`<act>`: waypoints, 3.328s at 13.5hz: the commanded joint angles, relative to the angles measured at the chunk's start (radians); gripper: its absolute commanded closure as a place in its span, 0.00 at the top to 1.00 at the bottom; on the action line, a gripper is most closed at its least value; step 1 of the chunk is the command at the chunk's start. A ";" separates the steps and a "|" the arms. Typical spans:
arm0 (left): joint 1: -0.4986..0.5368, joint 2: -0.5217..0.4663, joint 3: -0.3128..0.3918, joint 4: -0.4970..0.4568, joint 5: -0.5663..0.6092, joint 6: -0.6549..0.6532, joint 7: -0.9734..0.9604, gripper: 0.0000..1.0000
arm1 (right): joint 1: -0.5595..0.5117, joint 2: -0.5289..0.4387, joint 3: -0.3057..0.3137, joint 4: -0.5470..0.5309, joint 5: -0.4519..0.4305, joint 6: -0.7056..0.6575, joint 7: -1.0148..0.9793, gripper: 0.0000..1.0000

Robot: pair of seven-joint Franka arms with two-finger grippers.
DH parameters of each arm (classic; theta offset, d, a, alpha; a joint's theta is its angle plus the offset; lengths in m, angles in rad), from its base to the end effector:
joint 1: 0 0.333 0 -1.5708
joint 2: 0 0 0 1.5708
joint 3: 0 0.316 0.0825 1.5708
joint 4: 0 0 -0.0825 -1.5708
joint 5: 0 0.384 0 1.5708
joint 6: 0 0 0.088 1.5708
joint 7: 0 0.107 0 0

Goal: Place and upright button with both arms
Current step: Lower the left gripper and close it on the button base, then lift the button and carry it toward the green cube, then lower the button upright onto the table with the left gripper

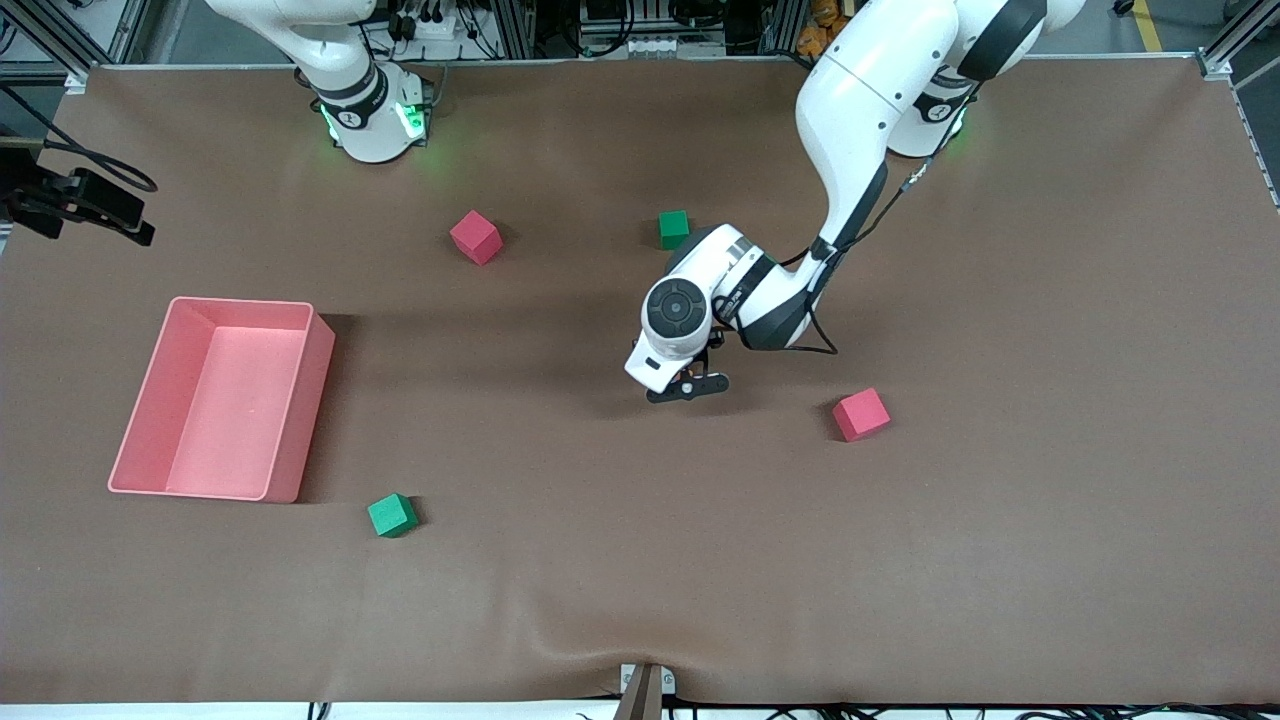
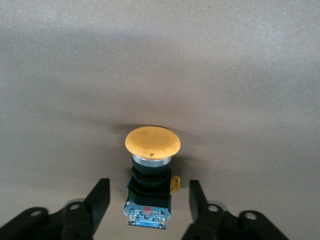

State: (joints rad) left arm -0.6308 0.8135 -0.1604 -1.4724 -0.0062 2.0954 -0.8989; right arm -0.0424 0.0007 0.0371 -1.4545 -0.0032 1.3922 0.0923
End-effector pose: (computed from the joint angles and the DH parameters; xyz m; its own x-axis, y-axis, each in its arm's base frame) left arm 0.5024 -0.4841 0.1844 0.9660 0.1534 -0.2079 0.1423 -0.9875 -0.0674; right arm 0.5357 -0.0032 0.6629 0.9932 -0.0980 -0.0624 -0.0976 -0.9952 0.0089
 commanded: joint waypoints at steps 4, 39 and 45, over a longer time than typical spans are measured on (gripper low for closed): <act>-0.012 -0.010 0.006 0.001 0.031 0.015 0.003 0.12 | -0.007 -0.005 0.009 -0.004 -0.001 0.025 0.004 1.00; -0.484 0.047 0.039 0.020 1.123 -0.256 -1.393 0.00 | 0.004 -0.061 -0.054 -0.079 0.048 0.025 -0.115 1.00; -0.520 0.112 0.070 0.018 1.215 -0.293 -1.539 0.00 | -0.002 -0.059 -0.054 -0.078 0.046 0.028 -0.115 1.00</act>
State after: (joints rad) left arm -1.1363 0.9233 -0.1030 -1.4687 1.1808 1.8228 -2.4146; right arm -0.0340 -0.0323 -0.0215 -1.5078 0.0390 1.4109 -0.0104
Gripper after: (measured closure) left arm 0.573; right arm 0.000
